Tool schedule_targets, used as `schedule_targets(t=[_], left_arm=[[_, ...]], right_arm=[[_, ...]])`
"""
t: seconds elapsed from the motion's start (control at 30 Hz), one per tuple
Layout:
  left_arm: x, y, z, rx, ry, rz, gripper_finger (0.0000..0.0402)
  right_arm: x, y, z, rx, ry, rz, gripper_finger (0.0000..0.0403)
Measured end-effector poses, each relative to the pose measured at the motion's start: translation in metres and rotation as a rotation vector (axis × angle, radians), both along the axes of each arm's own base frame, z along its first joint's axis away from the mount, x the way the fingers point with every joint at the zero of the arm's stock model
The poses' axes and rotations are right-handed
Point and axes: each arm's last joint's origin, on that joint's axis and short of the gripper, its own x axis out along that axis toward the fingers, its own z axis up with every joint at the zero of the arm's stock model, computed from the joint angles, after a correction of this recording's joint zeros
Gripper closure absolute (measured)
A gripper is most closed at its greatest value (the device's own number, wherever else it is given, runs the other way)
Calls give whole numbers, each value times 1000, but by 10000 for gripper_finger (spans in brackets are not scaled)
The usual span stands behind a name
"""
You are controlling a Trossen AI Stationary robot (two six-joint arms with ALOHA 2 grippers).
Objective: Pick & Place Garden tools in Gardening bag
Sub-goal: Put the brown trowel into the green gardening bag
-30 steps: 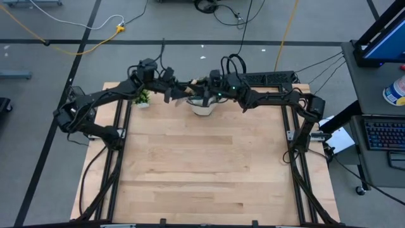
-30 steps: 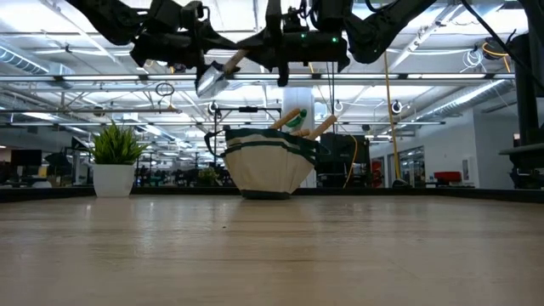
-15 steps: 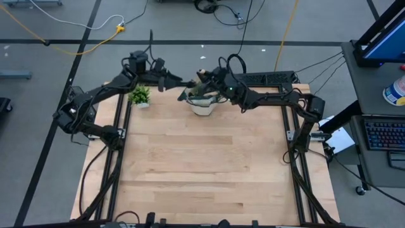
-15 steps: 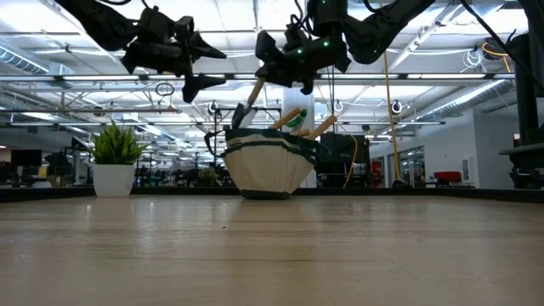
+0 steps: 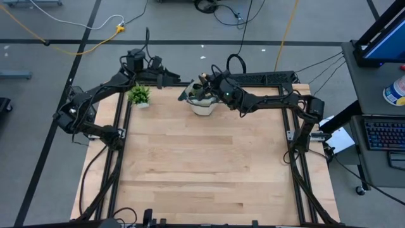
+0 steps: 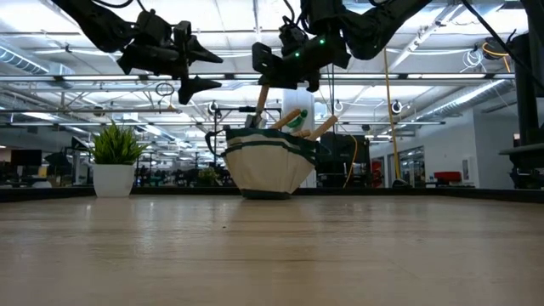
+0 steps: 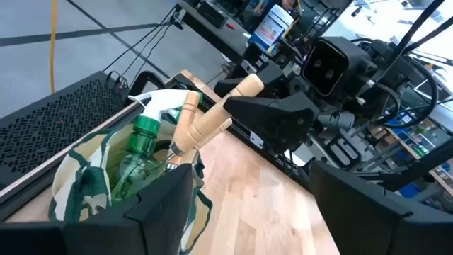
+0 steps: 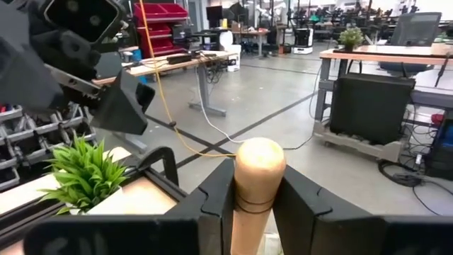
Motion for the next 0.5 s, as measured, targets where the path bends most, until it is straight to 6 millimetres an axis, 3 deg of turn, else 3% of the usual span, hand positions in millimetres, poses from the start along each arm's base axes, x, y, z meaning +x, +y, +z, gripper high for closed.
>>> schedule_targets(t=[0.5], left_arm=[[12, -11, -1, -5, 3, -55, 107]], right_arm=[[-4, -12, -7, 136, -36, 48, 338]])
